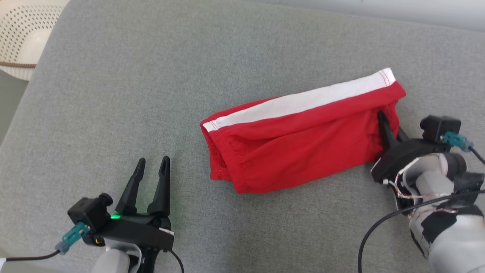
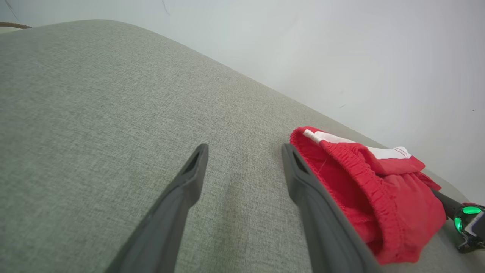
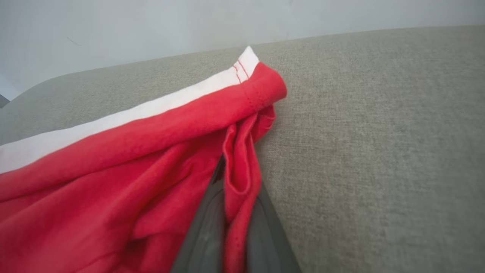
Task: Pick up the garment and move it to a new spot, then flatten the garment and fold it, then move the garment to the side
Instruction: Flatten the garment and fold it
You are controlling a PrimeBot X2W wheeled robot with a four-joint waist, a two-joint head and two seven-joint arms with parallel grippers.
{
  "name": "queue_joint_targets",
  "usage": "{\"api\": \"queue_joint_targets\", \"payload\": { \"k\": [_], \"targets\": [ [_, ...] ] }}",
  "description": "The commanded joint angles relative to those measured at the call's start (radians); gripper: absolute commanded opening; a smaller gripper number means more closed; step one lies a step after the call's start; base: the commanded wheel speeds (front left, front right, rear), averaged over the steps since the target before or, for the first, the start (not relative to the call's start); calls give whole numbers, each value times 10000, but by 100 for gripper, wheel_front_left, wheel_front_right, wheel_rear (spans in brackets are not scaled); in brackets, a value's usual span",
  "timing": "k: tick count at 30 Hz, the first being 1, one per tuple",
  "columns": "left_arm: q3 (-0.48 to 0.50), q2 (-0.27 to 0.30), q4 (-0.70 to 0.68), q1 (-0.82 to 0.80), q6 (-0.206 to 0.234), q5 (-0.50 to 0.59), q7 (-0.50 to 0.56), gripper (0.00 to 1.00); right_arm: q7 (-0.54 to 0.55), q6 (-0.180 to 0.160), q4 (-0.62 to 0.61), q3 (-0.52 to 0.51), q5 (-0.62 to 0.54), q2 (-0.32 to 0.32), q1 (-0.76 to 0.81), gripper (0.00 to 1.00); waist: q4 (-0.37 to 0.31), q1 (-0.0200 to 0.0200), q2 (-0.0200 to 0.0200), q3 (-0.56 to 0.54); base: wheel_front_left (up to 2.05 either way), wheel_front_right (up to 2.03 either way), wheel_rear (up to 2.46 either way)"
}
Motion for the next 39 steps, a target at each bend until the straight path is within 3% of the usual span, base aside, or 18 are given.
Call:
{"api": "queue_joint_targets", "payload": {
  "k": [1,20,30,34,39],
  "targets": [
    [13,1,-18,221,-2,129,-9,100,92,2,91,-79,136,51,596,0,-127,1,1,-247,0,0,0],
    [408,3,-39,1408,-2,362,-9,100,49,-1,-1870,-1927,103,689,3527,0,-1423,1,1,-1985,0,0,0],
    [665,2,-129,1846,-2,413,-9,100,45,1,-2896,-2965,-917,682,4005,0,-1822,1,1,-2118,0,0,0],
    [617,2,-90,1802,-2,350,-9,100,45,1,-3906,-2805,-1546,769,3860,0,-1795,1,1,-2065,0,0,0],
    [579,3,-20,1866,-2,245,-9,100,45,1,-4852,-1789,-1889,792,3728,0,-1692,1,1,-2095,0,0,0]
  ]
}}
